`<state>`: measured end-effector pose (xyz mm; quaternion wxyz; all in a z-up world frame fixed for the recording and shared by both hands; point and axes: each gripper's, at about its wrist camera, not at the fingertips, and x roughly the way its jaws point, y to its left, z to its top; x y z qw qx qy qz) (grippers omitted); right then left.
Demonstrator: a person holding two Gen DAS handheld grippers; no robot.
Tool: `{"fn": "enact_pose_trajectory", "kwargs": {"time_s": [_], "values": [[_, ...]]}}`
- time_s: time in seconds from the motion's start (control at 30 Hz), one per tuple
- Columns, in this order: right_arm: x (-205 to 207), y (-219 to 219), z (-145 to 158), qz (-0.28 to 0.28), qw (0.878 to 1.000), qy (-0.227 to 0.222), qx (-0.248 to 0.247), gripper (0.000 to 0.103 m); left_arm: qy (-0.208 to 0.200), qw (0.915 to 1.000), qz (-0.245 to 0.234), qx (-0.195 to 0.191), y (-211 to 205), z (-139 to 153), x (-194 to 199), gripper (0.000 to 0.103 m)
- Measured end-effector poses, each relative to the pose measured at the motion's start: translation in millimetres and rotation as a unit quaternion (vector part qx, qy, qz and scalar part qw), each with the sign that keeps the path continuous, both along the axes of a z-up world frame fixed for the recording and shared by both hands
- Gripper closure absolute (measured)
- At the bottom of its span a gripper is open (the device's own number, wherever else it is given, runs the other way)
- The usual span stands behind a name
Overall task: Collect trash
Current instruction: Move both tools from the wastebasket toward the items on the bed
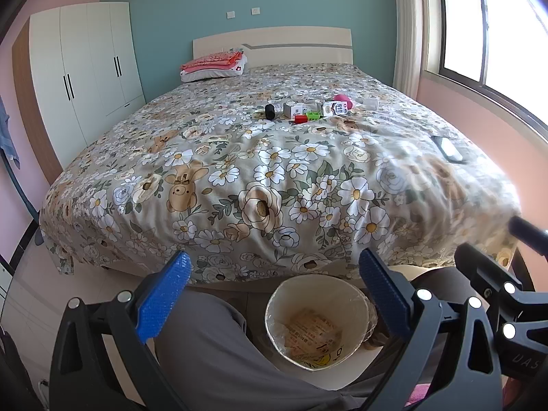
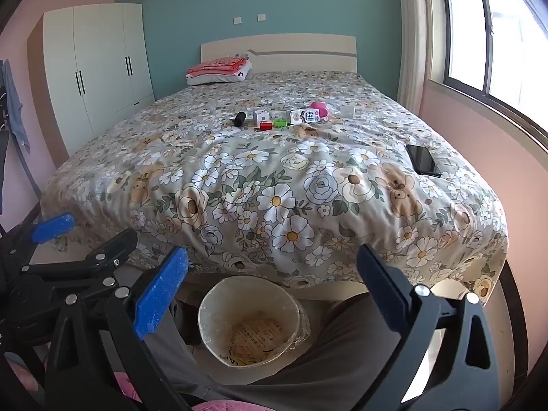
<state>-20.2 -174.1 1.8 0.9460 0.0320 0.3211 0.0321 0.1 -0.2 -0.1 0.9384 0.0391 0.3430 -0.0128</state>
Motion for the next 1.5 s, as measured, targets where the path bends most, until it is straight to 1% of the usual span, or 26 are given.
{"fn": "enact_pose_trajectory", "kwargs": {"time_s": [0.5,0.63,0.7,0.9,1.2,1.33,1.5], "values": [[0.8,-0.7,-1.0,0.001,1.0,0.002,0.002,0.007,0.003,1.0,0.0,-0.001,0.9,0.2,0.9,0.003],[2.8,0.4,1.1,0.005,1.0,-0.003,-0.006,0.007,-0.002,1.0,0.004,0.002,0.5,1.3,2.2,0.003],[7.1,1.0,4.1,0.007,1.0,-0.006,-0.012,0.007,-0.001,1.0,0.005,0.001,4.1,-2.1,4.4,0.003],[29.0,3.8,9.4,0.012,1.0,-0.002,-0.018,0.007,0.001,1.0,0.009,0.003,2.6,0.2,23.0,0.003],[82.2,2.3,16.9,0.015,0.999,0.007,-0.029,0.007,0.014,0.9998,0.008,0.009,-1.9,7.7,76.4,0.003],[109.3,-4.2,22.5,0.012,0.999,0.006,-0.031,0.007,0.01,0.9998,0.009,0.012,-3.8,12.6,105.5,0.003],[150.0,-20.2,28.5,0.007,1.0,0.011,-0.022,0.007,0.013,0.9999,0.009,-0.004,-0.9,20.2,146.6,0.003]]}}
